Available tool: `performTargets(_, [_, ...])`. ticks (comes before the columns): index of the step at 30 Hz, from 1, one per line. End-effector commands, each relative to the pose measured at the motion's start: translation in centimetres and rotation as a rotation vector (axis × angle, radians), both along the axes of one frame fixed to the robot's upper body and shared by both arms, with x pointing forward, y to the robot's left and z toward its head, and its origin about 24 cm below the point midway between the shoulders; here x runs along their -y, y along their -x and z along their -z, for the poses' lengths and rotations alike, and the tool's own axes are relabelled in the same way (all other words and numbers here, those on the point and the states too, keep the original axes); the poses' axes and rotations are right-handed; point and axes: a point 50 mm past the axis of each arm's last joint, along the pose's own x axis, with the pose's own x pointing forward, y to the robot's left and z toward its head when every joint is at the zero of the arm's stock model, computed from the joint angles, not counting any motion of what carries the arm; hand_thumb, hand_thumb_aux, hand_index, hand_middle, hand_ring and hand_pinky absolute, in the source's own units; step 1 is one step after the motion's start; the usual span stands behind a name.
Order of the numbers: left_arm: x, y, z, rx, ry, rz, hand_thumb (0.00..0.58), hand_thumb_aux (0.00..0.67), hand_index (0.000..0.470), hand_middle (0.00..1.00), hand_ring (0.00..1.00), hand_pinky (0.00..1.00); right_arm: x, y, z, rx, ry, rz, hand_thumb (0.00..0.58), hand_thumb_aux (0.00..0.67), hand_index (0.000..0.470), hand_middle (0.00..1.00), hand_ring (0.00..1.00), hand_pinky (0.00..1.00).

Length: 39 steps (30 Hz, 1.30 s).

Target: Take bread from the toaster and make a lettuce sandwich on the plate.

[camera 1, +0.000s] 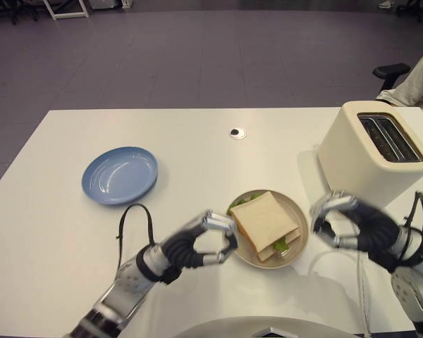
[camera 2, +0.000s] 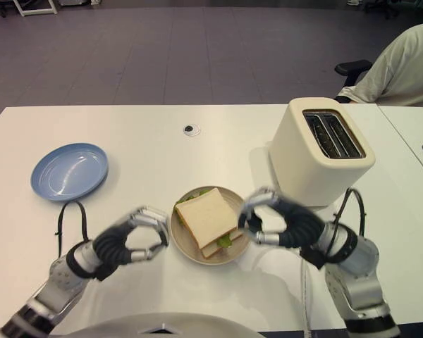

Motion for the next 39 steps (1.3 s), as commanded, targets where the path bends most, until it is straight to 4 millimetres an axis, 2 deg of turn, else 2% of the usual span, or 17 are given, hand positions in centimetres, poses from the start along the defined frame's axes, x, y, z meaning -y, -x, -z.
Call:
performTargets(1, [-0.3,1.7,3.9,-0.154,-0.268,0.109,0.58,0.67,0.47,1.0,1.0,1.0,0.1,1.6,4.1,-0.105,0.278,-0.145,0.58,0.67,0.47,1.0,1.0,1.0])
performTargets(6, [3.1,-0.6,7.0,-0.11,-0.415,0.054,0.58,0.67,0.47,1.0,1.0,1.0,-1.9,1.9,8.1,-0.045,0.589,-0.303,0.58,0.67,0.47,1.0,1.0,1.0])
performTargets(8, [4.2,-2.0,8.0,-0.066,-0.477,0.006,0.58,0.67,0.47,1.0,1.0,1.0,-2.3,0.7,9.2,0.012,0.667,-0.265,0.58,0.67,0.47,1.0,1.0,1.0])
performTargets(11, [5.0,-4.7,9.2,0.007,-0.566,-0.102,0.58,0.67,0.47,1.0,1.0,1.0,-4.0,-2.6,9.1,0.155,0.666,-0.113,0.58,0.67,0.47,1.0,1.0,1.0])
performTargets(13, [4.8,-6.8,10.0,0.043,-0.628,-0.187,0.58,0.67,0.47,1.0,1.0,1.0,-5.2,-5.3,9.0,0.235,0.643,0.014,0.58,0.67,0.47,1.0,1.0,1.0])
performTargets(16, [3.1,-10.2,10.6,0.098,-0.727,-0.341,0.58,0.67,0.47,1.0,1.0,1.0,-6.5,-10.6,9.2,0.33,0.63,0.286,0.58,0.67,0.47,1.0,1.0,1.0])
performTargets(17, [2.5,-11.1,10.6,0.116,-0.754,-0.382,0.58,0.67,0.47,1.0,1.0,1.0,-6.9,-11.6,9.4,0.343,0.631,0.333,0.58,0.67,0.47,1.0,1.0,1.0])
performTargets(21, [0.3,-14.3,10.1,0.163,-0.832,-0.526,0.58,0.67,0.47,1.0,1.0,1.0,-9.6,-14.1,9.9,0.368,0.578,0.412,0.58,0.67,0.47,1.0,1.0,1.0])
performTargets(24, [0.2,-14.8,9.6,0.186,-0.764,-0.554,0.58,0.67,0.47,1.0,1.0,1.0,-10.4,-14.6,9.3,0.378,0.469,0.431,0.58,0.67,0.47,1.0,1.0,1.0])
performTargets(25, [0.9,-14.6,8.8,0.191,-0.643,-0.539,0.571,0.589,0.413,0.78,0.78,0.78,-10.6,-14.3,8.5,0.373,0.362,0.419,0.58,0.659,0.463,0.98,0.98,0.98])
performTargets(26, [1.9,-14.2,7.5,0.216,-0.479,-0.517,0.454,0.357,0.251,0.35,0.35,0.35,-10.9,-13.9,7.2,0.375,0.227,0.392,0.509,0.436,0.306,0.66,0.66,0.66])
performTargets(27, [2.7,-13.8,5.9,0.232,-0.314,-0.501,0.0,0.0,0.0,0.1,0.1,0.1,-11.0,-13.4,5.9,0.374,0.088,0.37,0.271,0.181,0.127,0.0,0.0,0.0])
performTargets(28, [3.4,-13.4,4.4,0.252,-0.158,-0.483,0.0,0.0,0.0,0.0,0.0,0.0,-11.0,-13.1,4.7,0.371,-0.032,0.361,0.0,0.0,0.0,0.0,0.0,0.0])
performTargets(31, [4.1,-12.4,-0.2,0.322,0.26,-0.485,0.0,0.0,0.0,0.0,0.0,0.0,-10.2,-13.7,1.3,0.338,-0.33,0.448,0.0,0.0,0.0,0.0,0.0,0.0])
performTargets(33, [3.3,-12.8,-2.0,0.332,0.484,-0.583,0.0,0.0,0.0,0.0,0.0,0.0,-8.5,-15.2,0.3,0.314,-0.472,0.624,0.0,0.0,0.0,0.0,0.0,0.0])
performTargets(36, [1.4,-14.7,-0.9,0.23,0.576,-0.814,0.0,0.0,0.0,0.0,0.0,0.0,-6.0,-16.5,1.1,0.277,-0.556,0.885,0.0,0.0,0.0,0.0,0.0,0.0])
performTargets(39, [0.3,-15.9,1.1,0.137,0.516,-0.954,0.0,0.0,0.0,0.0,0.0,0.0,-4.8,-16.4,2.7,0.25,-0.556,1.019,0.0,0.0,0.0,0.0,0.0,0.0])
